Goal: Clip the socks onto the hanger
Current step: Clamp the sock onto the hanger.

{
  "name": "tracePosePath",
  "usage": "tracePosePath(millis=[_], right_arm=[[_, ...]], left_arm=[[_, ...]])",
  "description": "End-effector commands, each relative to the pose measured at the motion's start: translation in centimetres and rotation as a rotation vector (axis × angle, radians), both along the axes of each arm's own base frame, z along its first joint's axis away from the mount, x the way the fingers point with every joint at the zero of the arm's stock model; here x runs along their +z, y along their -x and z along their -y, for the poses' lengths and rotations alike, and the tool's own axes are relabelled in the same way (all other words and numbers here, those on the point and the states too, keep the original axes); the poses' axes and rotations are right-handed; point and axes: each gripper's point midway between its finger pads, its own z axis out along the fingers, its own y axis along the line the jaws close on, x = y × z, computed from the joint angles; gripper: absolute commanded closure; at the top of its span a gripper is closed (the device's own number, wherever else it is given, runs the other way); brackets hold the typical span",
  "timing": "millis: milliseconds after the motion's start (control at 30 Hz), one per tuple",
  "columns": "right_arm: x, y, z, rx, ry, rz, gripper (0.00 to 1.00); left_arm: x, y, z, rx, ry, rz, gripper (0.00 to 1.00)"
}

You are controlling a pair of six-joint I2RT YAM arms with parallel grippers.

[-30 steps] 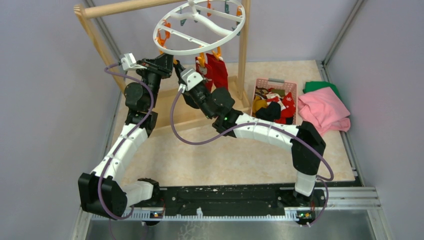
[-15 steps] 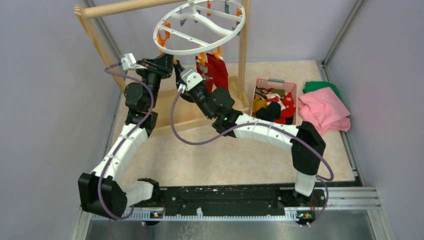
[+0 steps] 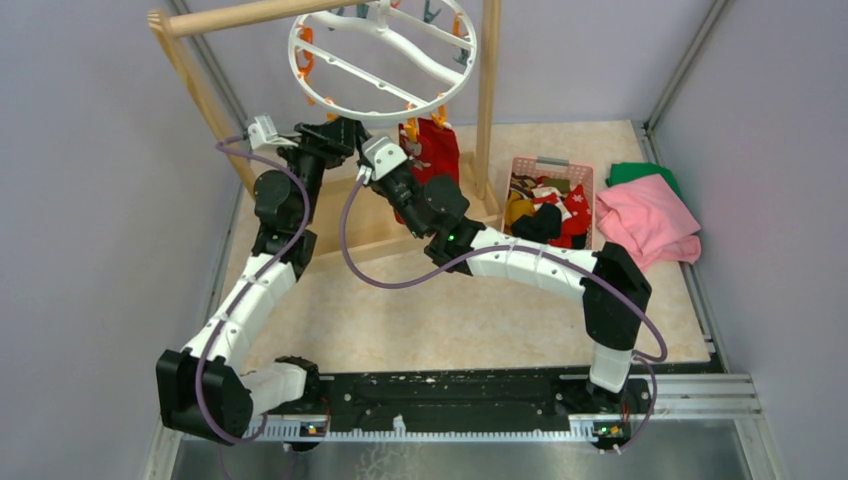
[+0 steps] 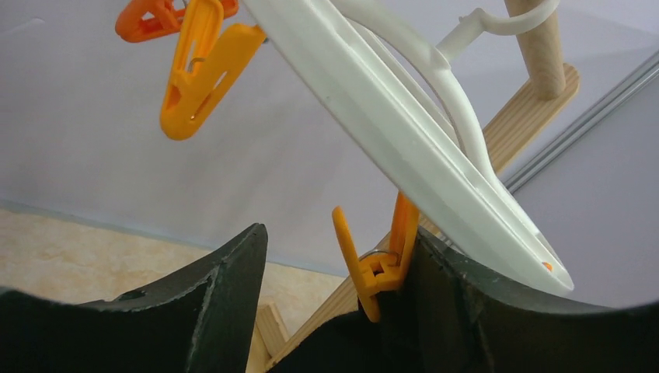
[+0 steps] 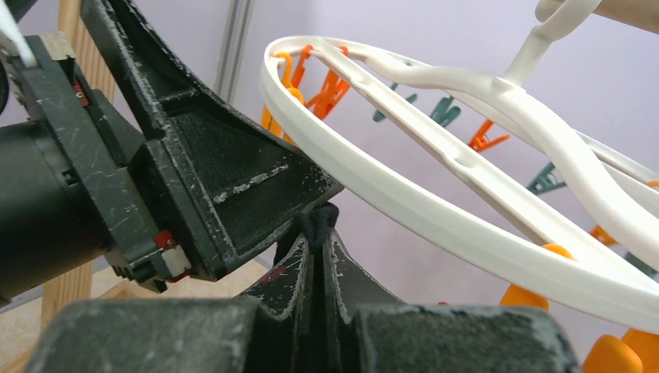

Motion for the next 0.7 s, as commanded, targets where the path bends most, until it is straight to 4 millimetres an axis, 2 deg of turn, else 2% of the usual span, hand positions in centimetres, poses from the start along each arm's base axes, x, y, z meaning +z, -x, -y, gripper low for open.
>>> tracePosePath(millis=[0, 200, 433, 667], right_arm=[[2.7, 0.7, 0.5, 0.007, -0.08, 0.037, 0.95], [1.8, 0.4, 1.0, 0.004, -0.079, 0.018, 0.8], [0.5, 0.4, 3.1, 0.022, -0.081, -0.024, 0.64], [-1.3, 1.7, 6.0, 0.136, -0.09, -0.088, 0.38]], left_arm=[[0.8, 2.0, 0.0, -0.018, -0.002, 0.037, 0.27], [0.5, 4.0, -0.4, -0.013, -0.035, 0.064, 0.17], [-1.0, 7.3, -0.4, -0.031, -0.157, 0.123, 0.08], [-3.7, 9.7, 0.0, -0.061, -0.274, 0.162, 0.02]])
